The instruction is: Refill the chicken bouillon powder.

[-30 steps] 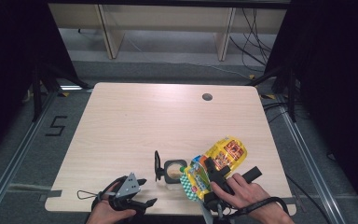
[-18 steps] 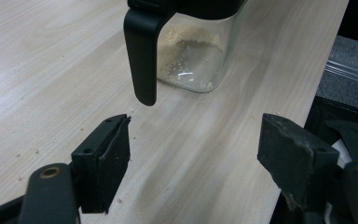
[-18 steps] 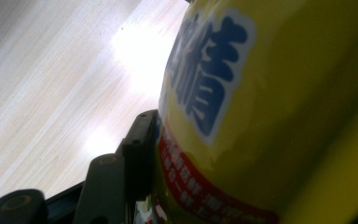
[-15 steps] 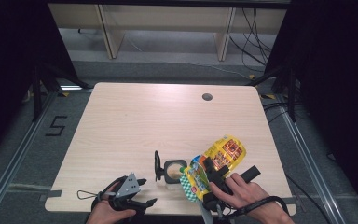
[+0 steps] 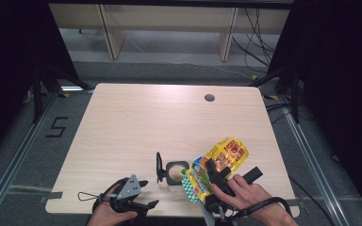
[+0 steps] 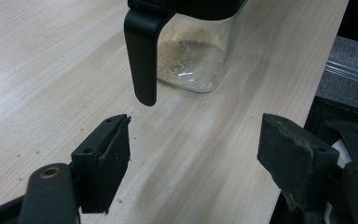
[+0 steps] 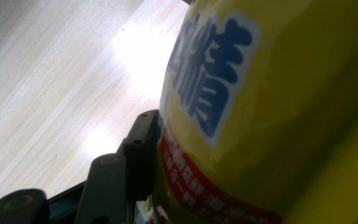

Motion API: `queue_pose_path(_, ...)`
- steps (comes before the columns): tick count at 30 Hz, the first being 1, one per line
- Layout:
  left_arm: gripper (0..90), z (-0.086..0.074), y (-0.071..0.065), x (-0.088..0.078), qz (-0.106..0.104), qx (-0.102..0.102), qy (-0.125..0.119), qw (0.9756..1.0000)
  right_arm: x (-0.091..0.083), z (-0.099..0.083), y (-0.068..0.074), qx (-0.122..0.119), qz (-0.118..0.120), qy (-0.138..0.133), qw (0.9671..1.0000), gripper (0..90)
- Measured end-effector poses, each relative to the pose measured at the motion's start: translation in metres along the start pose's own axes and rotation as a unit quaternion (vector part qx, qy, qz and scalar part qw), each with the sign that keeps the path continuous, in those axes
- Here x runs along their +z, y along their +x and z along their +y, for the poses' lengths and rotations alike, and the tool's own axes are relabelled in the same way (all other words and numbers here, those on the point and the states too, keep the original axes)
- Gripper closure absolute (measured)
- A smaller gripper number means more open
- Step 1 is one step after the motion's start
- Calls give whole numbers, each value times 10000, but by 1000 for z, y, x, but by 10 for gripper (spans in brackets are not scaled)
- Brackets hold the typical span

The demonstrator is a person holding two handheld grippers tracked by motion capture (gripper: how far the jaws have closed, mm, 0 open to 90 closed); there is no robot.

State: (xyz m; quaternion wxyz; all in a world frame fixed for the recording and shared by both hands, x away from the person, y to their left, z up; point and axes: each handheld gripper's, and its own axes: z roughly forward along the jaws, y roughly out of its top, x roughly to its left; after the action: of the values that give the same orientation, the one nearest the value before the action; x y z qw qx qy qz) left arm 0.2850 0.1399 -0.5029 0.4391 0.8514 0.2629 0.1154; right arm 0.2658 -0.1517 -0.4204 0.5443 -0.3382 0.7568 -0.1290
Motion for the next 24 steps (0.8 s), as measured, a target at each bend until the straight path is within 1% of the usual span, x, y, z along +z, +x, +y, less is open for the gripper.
queue_pose_path(6, 248, 0, 0, 1, -33, -49, -27, 10000, 0, 0, 0, 24, -11, -6, 10000, 512)
queue_pose_path(8, 248, 0, 0, 1, -31, -52, -30, 10000, 0, -1, -1, -36, -12, 15, 10000, 513)
queue_pose_path(9, 248, 0, 0, 0, -18, -25, -12, 10000, 0, -1, -1, -3, 50, -12, 10000, 512)
queue_pose_path(11, 248, 0, 0, 0, -1, -17, 1, 10000, 0, -1, -1, -18, 9, 3, 10000, 513)
queue_pose_path(12, 248, 0, 1, 0, 43, 83, 83, 9999, 0, -1, -2, -17, 56, -9, 10000, 513)
queue_pose_path(14, 248, 0, 1, 0, 54, 85, 77, 9999, 0, -1, -2, -33, 16, 2, 10000, 513)
queue_pose_path(15, 248, 0, 1, 0, 42, 73, 77, 9999, 0, -1, -2, -30, 56, -14, 10000, 513)
queue_pose_path(17, 248, 0, 1, 0, 59, 92, 75, 9999, 0, -1, -2, -53, 61, -2, 10000, 513)
queue_pose_path(18, 248, 0, 1, 0, 56, 71, 61, 9999, 0, -1, -2, -52, 58, -15, 10000, 513)
queue_pose_path(19, 248, 0, 0, 0, 13, -17, -18, 10000, 0, -1, -2, -57, 13, -15, 10000, 513)
queue_pose_path(20, 248, 0, 1, 0, 40, 80, 81, 9999, 0, -1, -2, -70, 19, 0, 10000, 513)
queue_pose_path(21, 248, 0, 1, 0, 39, 72, 72, 9999, 0, -1, -2, -71, 61, -8, 10000, 513)
queue_pose_path(23, 248, 0, 2, 0, 57, 90, 65, 9999, 0, -2, -2, -54, 17, -6, 10000, 513)
queue_pose_path(24, 248, 0, 1, 1, 120, 91, 63, 9999, 1, -3, -4, -195, -28, -43, 9998, 513)
